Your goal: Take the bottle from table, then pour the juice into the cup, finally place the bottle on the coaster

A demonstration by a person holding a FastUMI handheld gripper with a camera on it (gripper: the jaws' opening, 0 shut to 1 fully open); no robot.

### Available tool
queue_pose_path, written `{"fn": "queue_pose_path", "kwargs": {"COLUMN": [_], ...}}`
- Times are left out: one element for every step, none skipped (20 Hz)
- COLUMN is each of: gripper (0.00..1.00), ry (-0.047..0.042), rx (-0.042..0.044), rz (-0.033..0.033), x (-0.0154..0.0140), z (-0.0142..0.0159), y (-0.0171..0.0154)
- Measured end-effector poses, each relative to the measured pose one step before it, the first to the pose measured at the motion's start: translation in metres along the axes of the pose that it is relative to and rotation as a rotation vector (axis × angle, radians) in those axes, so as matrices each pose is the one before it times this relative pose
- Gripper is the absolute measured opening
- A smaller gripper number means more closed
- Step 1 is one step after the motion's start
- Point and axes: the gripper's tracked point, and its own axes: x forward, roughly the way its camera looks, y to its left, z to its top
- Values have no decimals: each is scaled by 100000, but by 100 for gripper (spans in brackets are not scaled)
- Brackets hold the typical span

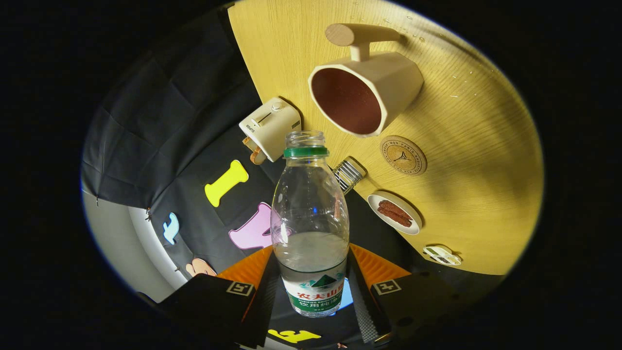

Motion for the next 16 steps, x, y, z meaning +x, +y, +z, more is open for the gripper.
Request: {"fn": "queue_pose_path", "kwargs": {"gripper": [73, 73, 73, 74, 74, 74, 74, 73, 73, 73, 73, 73, 73, 73, 73, 73], "ry": [-229, -241, -354, -442, -338, -124, 58, 193, 279, 311, 336, 658, 970, 1278, 852, 995], "rx": [-69, 181, 142, -79, -251, -622, -1425, -2561, -4355, -4892, -6487, -5901, -6331, -7849, -7028, -7848], "rz": [-103, 13, 36, -1, -86, -173, -472, -834, -609, -379, 325, 312, 91, 348, 482, 1116], "x": [-8, 17, 24, 50, -9, -30, -24, -79, -123, -188, -305, -149, -143, -46, -100, -31], "z": [103, 117, 6, 48, 49, -26, -117, -126, -156, -203, -199, -201, -457, -315, -303, -341], "y": [47, 28, 60, 64, -7, -55, -171, -407, -397, -364, -156, -120, -281, -154, 47, 52]}}
